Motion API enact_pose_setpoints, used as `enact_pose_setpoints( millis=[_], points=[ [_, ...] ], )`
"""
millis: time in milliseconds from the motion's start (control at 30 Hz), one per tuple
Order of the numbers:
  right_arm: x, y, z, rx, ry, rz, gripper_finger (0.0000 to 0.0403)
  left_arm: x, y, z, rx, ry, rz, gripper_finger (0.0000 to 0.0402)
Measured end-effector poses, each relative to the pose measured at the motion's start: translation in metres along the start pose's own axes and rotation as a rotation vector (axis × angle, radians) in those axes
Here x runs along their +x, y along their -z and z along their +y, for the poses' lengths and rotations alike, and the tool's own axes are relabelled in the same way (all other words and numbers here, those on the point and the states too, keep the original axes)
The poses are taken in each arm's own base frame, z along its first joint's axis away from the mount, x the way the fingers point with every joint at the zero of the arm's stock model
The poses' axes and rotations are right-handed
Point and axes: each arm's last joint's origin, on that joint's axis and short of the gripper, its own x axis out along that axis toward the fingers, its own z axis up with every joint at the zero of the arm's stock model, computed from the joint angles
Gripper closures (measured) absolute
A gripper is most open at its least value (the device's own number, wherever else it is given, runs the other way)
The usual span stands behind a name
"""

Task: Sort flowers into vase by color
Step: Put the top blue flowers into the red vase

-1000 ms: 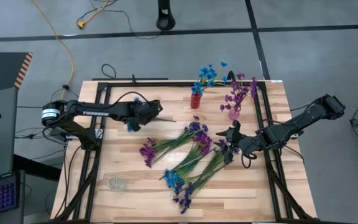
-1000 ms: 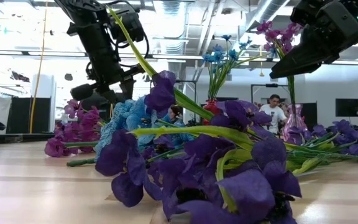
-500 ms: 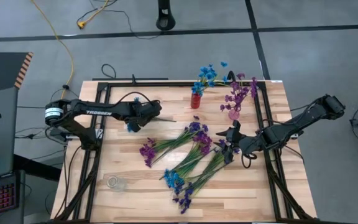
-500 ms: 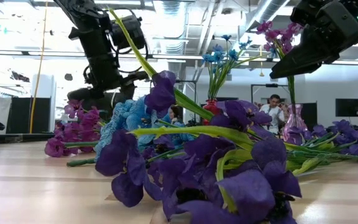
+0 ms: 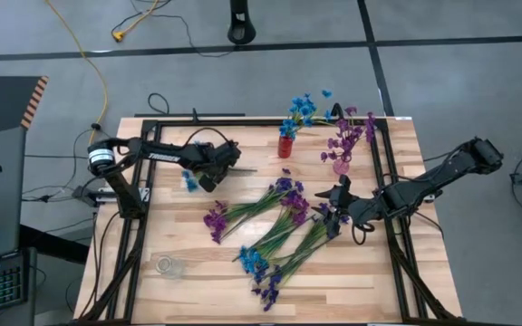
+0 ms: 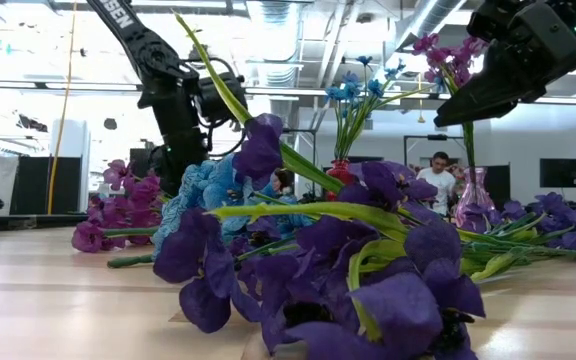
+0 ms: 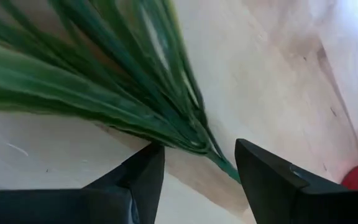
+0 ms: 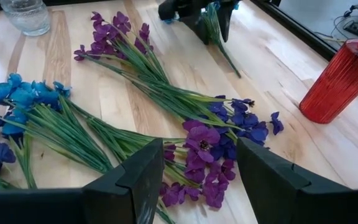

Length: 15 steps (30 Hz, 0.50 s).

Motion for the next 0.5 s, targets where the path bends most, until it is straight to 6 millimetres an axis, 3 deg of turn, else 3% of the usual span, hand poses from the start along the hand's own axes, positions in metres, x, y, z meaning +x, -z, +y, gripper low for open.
enact_pose_setpoints(
  millis=[500],
  points=[
    [0.000,0.000,0.000,0.000,0.000,0.000,0.0172,0.004,-0.032,-0.005,0.061,-0.113,0.106,0.0214]
  ],
)
